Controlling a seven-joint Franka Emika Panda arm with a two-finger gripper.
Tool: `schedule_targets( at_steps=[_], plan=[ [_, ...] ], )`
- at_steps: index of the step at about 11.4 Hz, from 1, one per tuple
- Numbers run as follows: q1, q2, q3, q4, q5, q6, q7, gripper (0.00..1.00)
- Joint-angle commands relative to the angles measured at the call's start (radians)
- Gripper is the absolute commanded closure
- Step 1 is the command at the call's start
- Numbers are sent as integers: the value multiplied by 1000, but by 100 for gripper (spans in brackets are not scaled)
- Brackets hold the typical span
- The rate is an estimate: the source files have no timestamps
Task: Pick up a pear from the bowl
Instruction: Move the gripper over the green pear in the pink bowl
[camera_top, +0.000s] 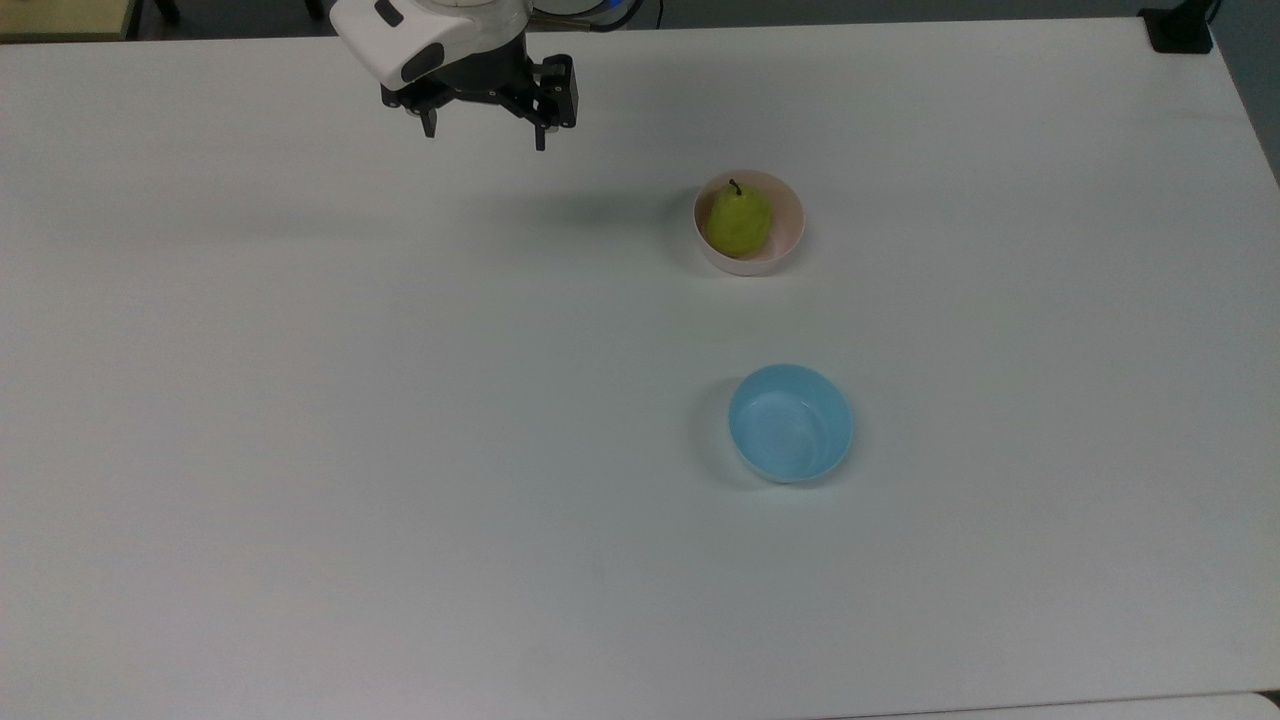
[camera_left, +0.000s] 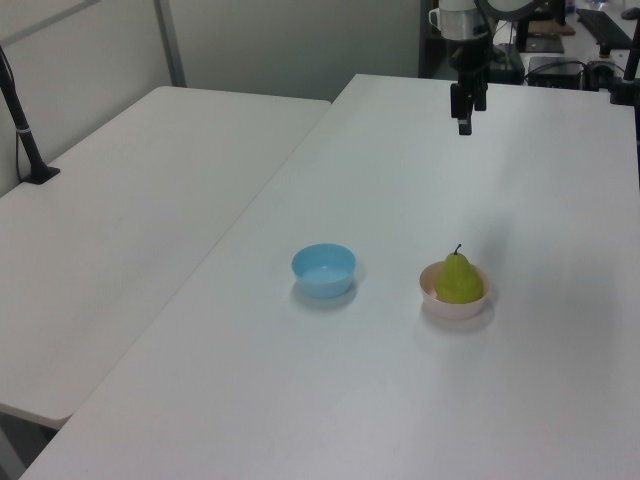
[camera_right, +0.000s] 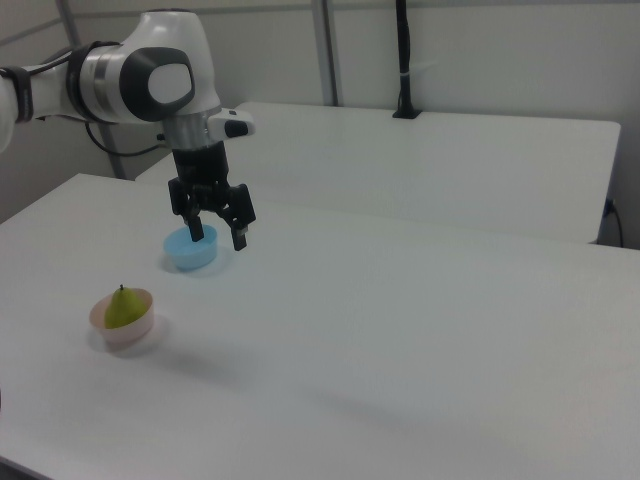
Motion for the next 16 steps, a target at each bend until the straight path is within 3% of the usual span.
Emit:
schedule_targets(
  at_steps=[1, 7, 10, 12, 16],
  plan=[
    [18, -5, -14, 8, 4, 1, -18, 0],
    [113, -3, -25, 8, 9, -1, -21, 0],
    [257, 24, -48, 6, 10, 4, -23, 0],
    [325, 75, -50, 6, 58, 24, -24, 0],
    [399, 187, -65, 0, 47, 96, -24, 0]
  ],
)
